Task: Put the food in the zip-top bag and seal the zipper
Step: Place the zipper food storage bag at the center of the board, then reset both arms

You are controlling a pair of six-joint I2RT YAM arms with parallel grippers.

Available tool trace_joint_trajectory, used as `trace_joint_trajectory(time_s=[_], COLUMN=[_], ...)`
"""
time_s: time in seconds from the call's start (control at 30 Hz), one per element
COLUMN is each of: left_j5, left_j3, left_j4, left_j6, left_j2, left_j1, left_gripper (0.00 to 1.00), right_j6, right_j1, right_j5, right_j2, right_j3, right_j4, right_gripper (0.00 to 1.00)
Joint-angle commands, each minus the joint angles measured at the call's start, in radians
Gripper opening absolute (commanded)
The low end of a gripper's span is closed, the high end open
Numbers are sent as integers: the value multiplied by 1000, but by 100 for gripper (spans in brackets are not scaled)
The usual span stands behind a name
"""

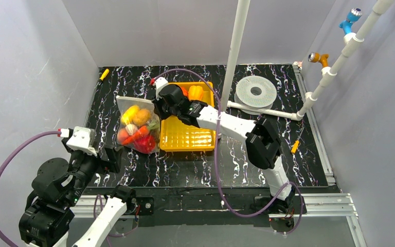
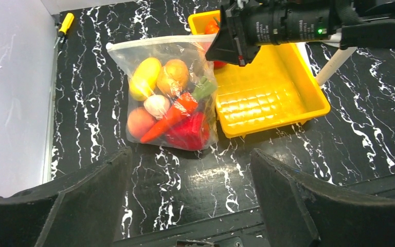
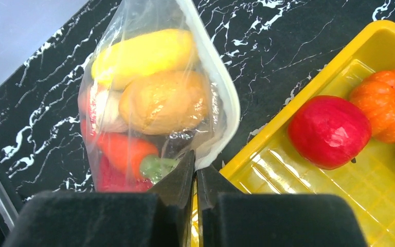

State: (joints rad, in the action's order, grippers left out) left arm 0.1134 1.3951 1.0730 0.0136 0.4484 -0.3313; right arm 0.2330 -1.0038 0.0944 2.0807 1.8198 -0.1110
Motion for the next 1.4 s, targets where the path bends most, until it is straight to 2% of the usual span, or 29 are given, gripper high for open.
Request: trace_joint_trajectory(time_s=[0.0, 0.2, 0.3, 0.43, 0.53, 0.7, 0.8, 0.9, 0.97, 1.03, 1.23, 1.3, 1.37], left_j5=[-38, -41, -53, -60, -65, -79, -95, -111, -113, -129, -156, -153, -143], left_j3=[-11, -15, -29, -34, -44, -82, -113, -142, -154, -162, -176, -172, -171], left_j4=[-26, -42, -64, -90, -113, -168, -209, -253, -275, -294, -350, -362, -375], left_j6=[44, 73, 76, 79, 83, 103, 117, 130, 134, 138, 150, 152, 150], left_j2=[8, 5, 8, 20, 27, 31, 38, 49, 60, 69, 84, 87, 87], left_j1=[1, 0, 1, 1, 1, 1, 1, 1, 1, 1, 1, 1, 1], left_gripper=[84, 85, 86, 86, 86, 86, 86, 86, 86, 86, 86, 87, 87], right_j6=[1, -102, -168, -228, -231, -233, -273, -281, -283, -283, -254, -249, -249], right_j1=[-15, -15, -16, -28, -38, -50, -54, -56, -56, -56, -54, -53, -53], right_j5=[-1, 127, 153, 168, 141, -22, -151, -183, -117, 13, 579, 706, 758], right_j2=[33, 53, 9, -113, -240, -526, -722, -911, -1024, -1115, -1274, -1314, -1343], right_j3=[106, 267, 276, 194, 96, -139, -302, -455, -518, -564, -635, -651, -655], right_j4=[-94, -316, -378, -405, -419, -380, -294, -223, -206, -208, -266, -278, -310], right_gripper=[17, 57, 68, 77, 80, 84, 97, 98, 98, 98, 98, 98, 98])
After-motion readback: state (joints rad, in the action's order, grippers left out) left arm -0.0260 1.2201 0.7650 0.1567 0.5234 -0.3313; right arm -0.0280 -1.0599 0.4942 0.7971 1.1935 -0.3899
